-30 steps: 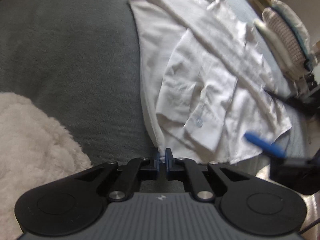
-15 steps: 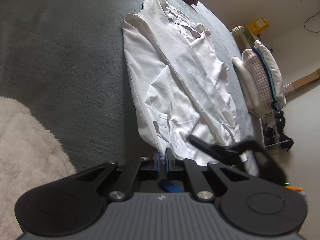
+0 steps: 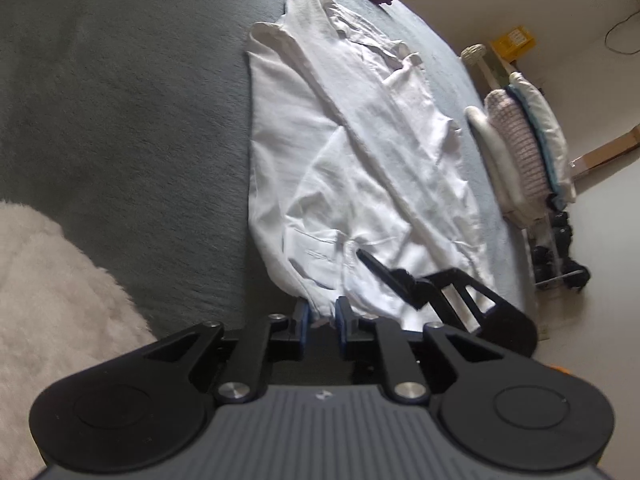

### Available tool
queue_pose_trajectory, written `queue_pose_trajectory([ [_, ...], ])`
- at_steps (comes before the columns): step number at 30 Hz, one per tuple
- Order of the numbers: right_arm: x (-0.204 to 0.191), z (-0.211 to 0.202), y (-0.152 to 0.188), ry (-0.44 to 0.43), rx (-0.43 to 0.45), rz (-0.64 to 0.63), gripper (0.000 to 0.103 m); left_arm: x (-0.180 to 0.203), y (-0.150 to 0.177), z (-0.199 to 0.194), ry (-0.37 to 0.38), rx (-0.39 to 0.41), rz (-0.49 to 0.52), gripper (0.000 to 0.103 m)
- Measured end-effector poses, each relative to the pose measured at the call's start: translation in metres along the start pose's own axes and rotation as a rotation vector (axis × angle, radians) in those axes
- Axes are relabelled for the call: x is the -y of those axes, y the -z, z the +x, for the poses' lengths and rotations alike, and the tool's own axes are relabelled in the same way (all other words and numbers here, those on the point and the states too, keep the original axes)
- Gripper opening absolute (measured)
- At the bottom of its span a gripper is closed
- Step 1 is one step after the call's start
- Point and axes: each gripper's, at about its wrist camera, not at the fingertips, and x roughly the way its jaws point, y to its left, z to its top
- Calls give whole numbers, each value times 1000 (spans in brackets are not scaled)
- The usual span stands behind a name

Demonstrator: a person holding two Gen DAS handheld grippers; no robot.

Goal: Fold clothes

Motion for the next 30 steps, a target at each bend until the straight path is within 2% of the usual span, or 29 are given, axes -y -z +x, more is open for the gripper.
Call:
queue_pose_trajectory([
  [2, 4, 4, -1, 4, -9, 5, 15, -7, -2, 2, 10, -7, -22, 20],
  [4, 6, 4, -4, 10, -10, 1, 9, -14, -4, 4, 20, -14, -43, 23],
  [5, 7, 4, -5, 12, -11, 0, 7, -18, -5, 5, 27, -17, -58, 31],
  [7, 7, 3, -6, 13, -9, 1, 5, -28, -8, 7, 51, -22, -121, 45],
  [9, 7, 3, -8, 8, -12, 9, 4, -40, -10, 8, 66, -16, -190, 48],
  [11, 7, 4, -10, 6, -15, 18, 4, -50, -13, 10, 68, -12, -260, 57],
  [13, 6, 4, -10, 2, -21, 23, 4, -58, -15, 14, 65, -12, -327, 58],
  [16, 9, 3, -13, -2, -30, 40, 4, -61, -20, 25, 84, -29, -363, 68],
  [19, 12, -3, -16, -1, -35, 56, 4, -61, -24, 40, 93, -69, -380, 69],
  [23, 12, -5, -18, -3, -44, 70, 4, -69, -26, 57, 164, -125, -469, 68],
  [28, 10, -5, -21, -4, -60, 84, 4, -78, -27, 71, 256, -138, -604, 68],
  [30, 9, -5, -22, 0, -65, 95, 3, -78, -31, 79, 280, -144, -621, 68],
])
